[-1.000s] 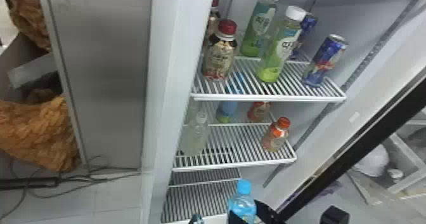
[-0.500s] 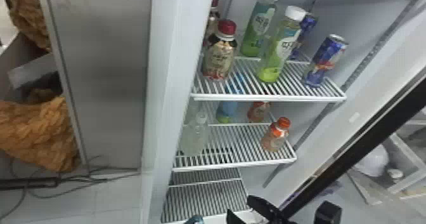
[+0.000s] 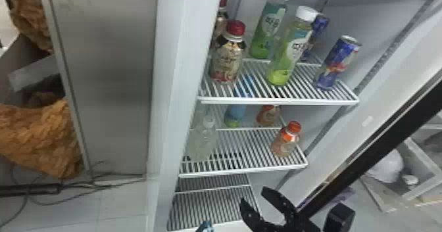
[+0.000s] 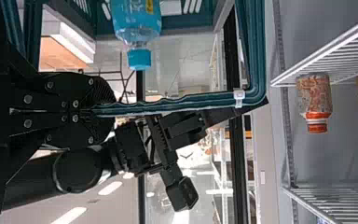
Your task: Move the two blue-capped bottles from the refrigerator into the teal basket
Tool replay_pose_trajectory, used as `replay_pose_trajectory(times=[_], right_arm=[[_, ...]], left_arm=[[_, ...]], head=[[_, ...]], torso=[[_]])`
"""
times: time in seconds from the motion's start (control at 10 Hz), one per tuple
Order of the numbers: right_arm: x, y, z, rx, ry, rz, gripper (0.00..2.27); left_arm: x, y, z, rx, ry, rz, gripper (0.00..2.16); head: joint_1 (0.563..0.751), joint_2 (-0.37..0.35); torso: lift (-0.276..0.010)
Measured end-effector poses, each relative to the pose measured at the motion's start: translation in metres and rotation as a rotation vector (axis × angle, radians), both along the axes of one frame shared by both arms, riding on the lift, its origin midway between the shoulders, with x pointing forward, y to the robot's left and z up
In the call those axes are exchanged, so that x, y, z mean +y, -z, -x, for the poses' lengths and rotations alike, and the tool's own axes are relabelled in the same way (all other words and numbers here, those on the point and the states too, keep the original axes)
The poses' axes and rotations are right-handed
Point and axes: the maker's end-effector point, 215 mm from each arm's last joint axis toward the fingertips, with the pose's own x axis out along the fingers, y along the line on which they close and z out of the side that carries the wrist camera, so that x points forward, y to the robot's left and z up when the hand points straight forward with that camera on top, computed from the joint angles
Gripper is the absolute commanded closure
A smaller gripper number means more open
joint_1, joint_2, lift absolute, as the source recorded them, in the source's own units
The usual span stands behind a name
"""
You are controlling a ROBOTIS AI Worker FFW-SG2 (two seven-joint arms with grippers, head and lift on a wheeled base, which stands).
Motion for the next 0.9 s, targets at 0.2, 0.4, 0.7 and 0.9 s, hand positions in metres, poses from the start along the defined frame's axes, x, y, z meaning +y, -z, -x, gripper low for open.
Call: replay_pose_trajectory(times=[0.2, 0.4, 0.7, 0.9], right_arm=[[-0.011, 0.006, -0.016, -0.039, 0.027, 0.011, 0.43], [-0.021, 0.009, -0.033, -0.076, 0.047, 0.029, 0.43], [-0.021, -0.003, -0.061, -0.157, 0.080, 0.034, 0.43], [-0.023, -0.018, -0.079, -0.227, 0.114, 0.038, 0.43]], left_arm=[[0.000, 0.000, -0.001, -0.001, -0.002, 0.001, 1.14], [0.000, 0.000, -0.001, -0.001, -0.002, 0.001, 1.14], [0.000, -0.001, -0.002, 0.000, -0.004, 0.004, 1.14], [-0.001, -0.002, -0.003, -0.001, -0.008, 0.006, 1.14]], head=[[0.695, -0.350], [0.695, -0.350], [0.695, -0.350], [0.695, -0.350]], torso=[[-0.143], [-0.143], [-0.143], [-0.143]])
